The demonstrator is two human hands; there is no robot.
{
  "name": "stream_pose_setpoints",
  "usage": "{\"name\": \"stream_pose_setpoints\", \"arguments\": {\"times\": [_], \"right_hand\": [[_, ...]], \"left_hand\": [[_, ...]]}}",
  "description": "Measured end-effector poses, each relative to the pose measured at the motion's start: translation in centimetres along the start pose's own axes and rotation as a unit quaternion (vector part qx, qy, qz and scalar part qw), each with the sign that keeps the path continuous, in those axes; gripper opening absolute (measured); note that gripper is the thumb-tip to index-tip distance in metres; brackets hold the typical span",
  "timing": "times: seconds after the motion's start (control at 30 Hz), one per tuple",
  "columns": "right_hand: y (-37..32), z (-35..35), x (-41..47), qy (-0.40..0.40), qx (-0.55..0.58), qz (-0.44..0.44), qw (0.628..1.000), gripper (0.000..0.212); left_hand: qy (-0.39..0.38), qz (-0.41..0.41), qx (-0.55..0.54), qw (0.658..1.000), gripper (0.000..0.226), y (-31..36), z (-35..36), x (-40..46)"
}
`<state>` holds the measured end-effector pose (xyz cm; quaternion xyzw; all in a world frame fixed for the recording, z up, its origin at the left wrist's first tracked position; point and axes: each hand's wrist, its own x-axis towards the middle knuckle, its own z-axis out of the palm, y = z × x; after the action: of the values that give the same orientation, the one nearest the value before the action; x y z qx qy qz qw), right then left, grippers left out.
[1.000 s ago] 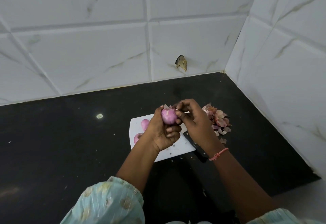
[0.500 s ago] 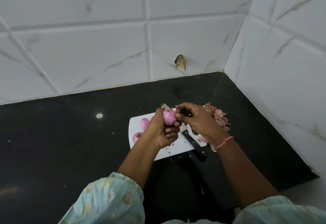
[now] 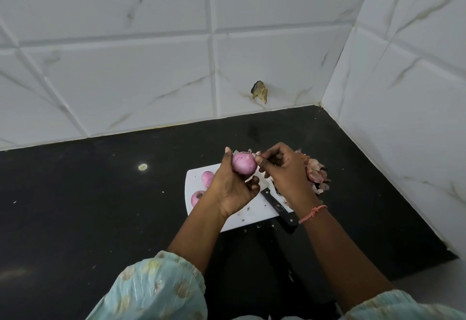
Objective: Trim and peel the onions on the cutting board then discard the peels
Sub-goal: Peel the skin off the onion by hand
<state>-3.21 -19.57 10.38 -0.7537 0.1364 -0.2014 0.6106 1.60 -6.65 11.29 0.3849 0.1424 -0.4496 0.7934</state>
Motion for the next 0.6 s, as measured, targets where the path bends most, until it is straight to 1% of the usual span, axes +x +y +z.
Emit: {"name": "stream_pose_setpoints", "arguments": {"times": [0.07, 0.13, 0.2, 0.23, 0.27, 0.3, 0.33, 0.37, 0.43, 0.47, 0.53, 0.6], "right_hand": [[0.2, 0.1, 0.0, 0.012, 0.033, 0.030, 0.999, 0.014], [0.3, 0.2, -0.1, 0.017, 0.077, 0.062, 0.995, 0.014], [0.1, 0.2, -0.4, -0.005, 0.119, 0.081, 0.990, 0.022], [0.0, 0.3, -0.6, -0.017, 0.144, 0.082, 0.986, 0.022], [-0.1, 0.3, -0.8, -0.018, 0.171, 0.082, 0.982, 0.020], [-0.1, 0.1, -0.8, 0.000, 0.189, 0.087, 0.978, 0.017], [0.0, -0.3, -0.7, 0.034, 0.192, 0.098, 0.976, 0.015], [0.5, -0.9, -0.4, 0.081, 0.169, 0.111, 0.976, 0.014], [2.4, -2.5, 0.4, 0.153, 0.062, 0.129, 0.978, 0.012], [3.4, -3.3, 0.8, 0.170, -0.011, 0.132, 0.977, 0.012], [5.0, -4.7, 1.0, 0.171, -0.146, 0.119, 0.967, 0.020], [5.7, -5.6, 0.8, 0.172, -0.229, 0.089, 0.954, 0.025]], "left_hand": [[-0.011, 0.014, -0.003, 1.000, 0.051, -0.3, 0.1, -0.3], [-0.019, 0.024, 0.012, 0.999, 0.037, -0.5, 0.0, -0.3], [-0.013, 0.045, 0.013, 0.999, 0.026, -0.6, 0.0, -0.1], [-0.007, 0.053, 0.008, 0.999, 0.023, -0.6, -0.1, 0.1], [0.001, 0.058, 0.005, 0.998, 0.024, -0.6, -0.2, 0.2], [0.009, 0.059, 0.005, 0.998, 0.029, -0.6, -0.3, 0.4], [0.016, 0.057, 0.006, 0.998, 0.036, -0.6, -0.4, 0.5], [0.020, 0.052, 0.004, 0.998, 0.041, -0.6, -0.5, 0.5], [0.024, 0.036, -0.003, 0.999, 0.043, -0.5, -0.8, 0.5], [0.021, 0.028, -0.004, 0.999, 0.043, -0.5, -0.9, 0.5], [0.014, 0.016, -0.003, 1.000, 0.048, -0.4, -0.8, 0.3], [0.013, 0.013, -0.006, 1.000, 0.055, -0.4, -0.7, 0.4]]}}
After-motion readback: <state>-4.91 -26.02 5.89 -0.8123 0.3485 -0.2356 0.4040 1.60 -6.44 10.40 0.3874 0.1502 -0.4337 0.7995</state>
